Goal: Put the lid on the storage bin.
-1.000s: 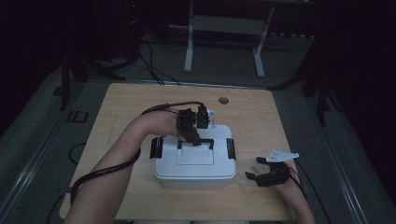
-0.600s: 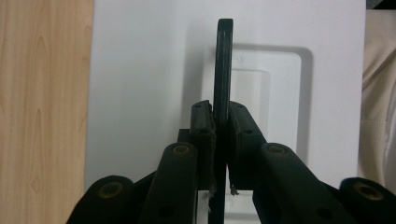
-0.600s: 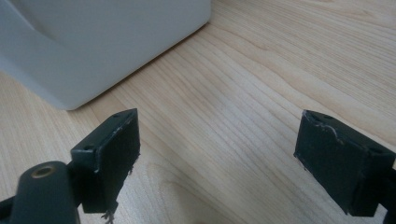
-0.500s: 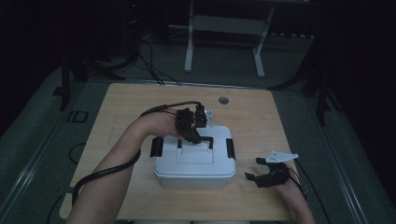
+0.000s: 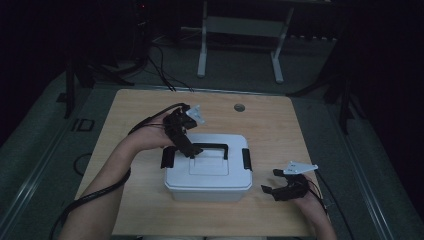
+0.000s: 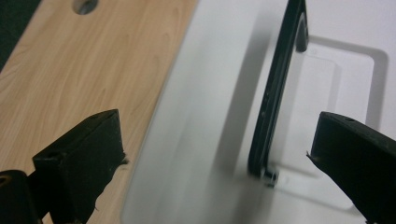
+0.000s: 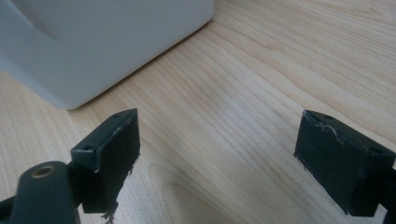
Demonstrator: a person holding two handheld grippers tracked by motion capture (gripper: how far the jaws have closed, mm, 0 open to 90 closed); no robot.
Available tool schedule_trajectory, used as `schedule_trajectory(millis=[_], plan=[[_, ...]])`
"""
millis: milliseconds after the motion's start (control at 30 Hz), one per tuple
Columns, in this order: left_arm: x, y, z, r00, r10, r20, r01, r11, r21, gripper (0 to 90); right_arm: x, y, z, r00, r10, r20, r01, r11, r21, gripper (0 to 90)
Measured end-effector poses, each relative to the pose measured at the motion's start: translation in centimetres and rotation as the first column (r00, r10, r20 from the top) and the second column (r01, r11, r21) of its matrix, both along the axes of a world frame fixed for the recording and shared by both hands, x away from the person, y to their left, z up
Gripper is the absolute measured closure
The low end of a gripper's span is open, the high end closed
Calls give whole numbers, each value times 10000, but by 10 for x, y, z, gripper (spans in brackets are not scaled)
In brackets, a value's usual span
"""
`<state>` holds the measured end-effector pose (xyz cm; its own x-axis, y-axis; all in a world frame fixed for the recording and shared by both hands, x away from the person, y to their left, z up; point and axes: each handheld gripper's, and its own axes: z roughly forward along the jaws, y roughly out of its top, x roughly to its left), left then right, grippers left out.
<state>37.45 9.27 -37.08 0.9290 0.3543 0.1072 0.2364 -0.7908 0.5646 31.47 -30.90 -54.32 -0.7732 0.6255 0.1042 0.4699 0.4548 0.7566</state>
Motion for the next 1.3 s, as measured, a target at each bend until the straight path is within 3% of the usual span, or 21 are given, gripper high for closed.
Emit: schedule_trajectory(millis=[67,167,300,367,533,667,800,900,967,1200,1300], plan=[[-2,13,-3,9999,161,-48,-163,9990,-410,24,0,1,0,10000,16,24,-16,10000,-9,138],[-8,30,-10,9990,374,238,-360,9978,-557,24,0,1,-1,10000,24,10,-24,10000,-31,138],[-14,52,-14,9964,805,272,-787,9951,-596,24,0,1,-2,10000,17,2,-17,10000,15,138],[-16,63,-15,9948,999,205,-981,9924,-744,24,0,1,-2,10000,-1,29,1,10000,14,138],[-24,89,-15,9853,1626,523,-1555,9806,-1190,24,-1,2,-3,10000,-17,45,17,10000,-6,138],[-31,105,-17,9712,2181,957,-2001,9651,-1689,24,-1,3,-4,9999,-73,102,73,10000,-6,138],[-39,121,-25,9645,2453,981,-2207,9521,-2115,24,-2,0,-4,9998,-132,160,132,9999,10,138],[-45,131,-35,9632,2530,908,-2284,9484,-2198,24,-2,-3,-4,9995,-245,192,242,9996,126,138],[-49,139,-44,9599,2711,719,-2477,9397,-2360,24,-2,-4,-3,9992,-324,226,321,9994,149,138],[-65,159,-78,9475,3151,544,-2907,9197,-2638,24,-3,-6,-6,9987,-439,277,442,9990,-81,138],[-75,168,-95,9348,3507,563,-3199,9001,-2957,24,-3,-5,-6,9985,-467,283,470,9988,-117,138]])
